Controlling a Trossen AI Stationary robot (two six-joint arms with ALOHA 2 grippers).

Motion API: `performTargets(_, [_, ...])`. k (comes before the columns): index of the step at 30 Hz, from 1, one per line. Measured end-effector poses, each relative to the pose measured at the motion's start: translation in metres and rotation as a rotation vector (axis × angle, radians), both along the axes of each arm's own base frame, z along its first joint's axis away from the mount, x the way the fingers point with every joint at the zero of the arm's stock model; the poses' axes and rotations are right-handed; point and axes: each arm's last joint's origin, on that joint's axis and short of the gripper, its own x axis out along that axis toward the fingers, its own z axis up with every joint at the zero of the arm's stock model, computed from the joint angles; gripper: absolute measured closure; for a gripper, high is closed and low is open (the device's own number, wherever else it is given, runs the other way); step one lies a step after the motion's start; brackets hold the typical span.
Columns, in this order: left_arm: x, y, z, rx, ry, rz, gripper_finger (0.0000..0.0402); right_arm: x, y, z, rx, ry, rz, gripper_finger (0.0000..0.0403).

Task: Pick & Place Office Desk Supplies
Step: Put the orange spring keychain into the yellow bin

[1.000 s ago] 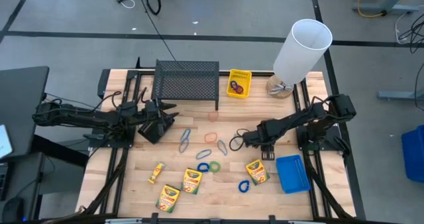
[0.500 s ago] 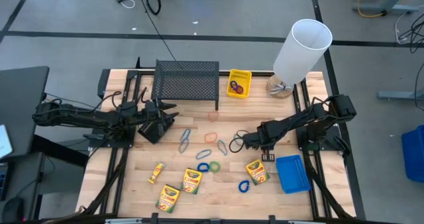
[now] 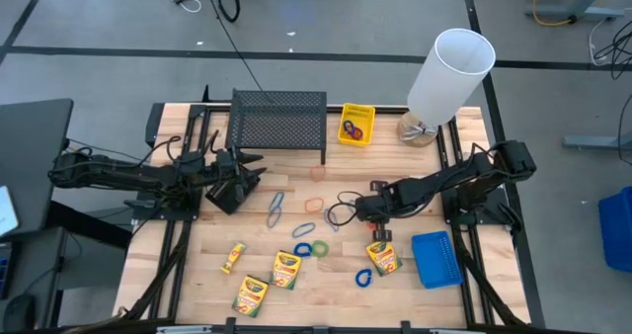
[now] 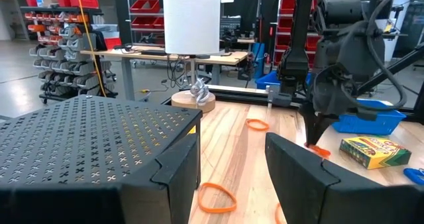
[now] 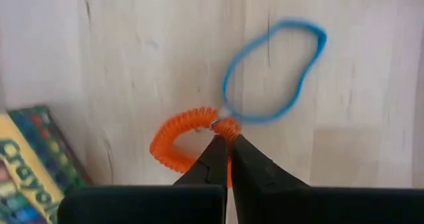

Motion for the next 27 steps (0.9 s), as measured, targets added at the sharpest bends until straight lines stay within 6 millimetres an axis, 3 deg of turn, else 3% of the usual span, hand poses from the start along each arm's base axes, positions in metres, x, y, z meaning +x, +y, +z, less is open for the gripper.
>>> performTargets(15, [0.000,0.000,0.000,0.000,0.000,0.000,0.0221,0.041,-0.002,0.021,-0.079,-0.472,0.107,0.0401])
performTargets(22, [0.000,0.000,0.000,0.000,0.000,0.000,0.0221,0.060,-0.018,0.040,-0.067,-0.738,0.183,0.0401])
performTargets(27, [0.000,0.000,0.000,0.000,0.000,0.000,0.0221,0.066,-0.043,0.051,-0.033,-0.976,0.238,0.0401])
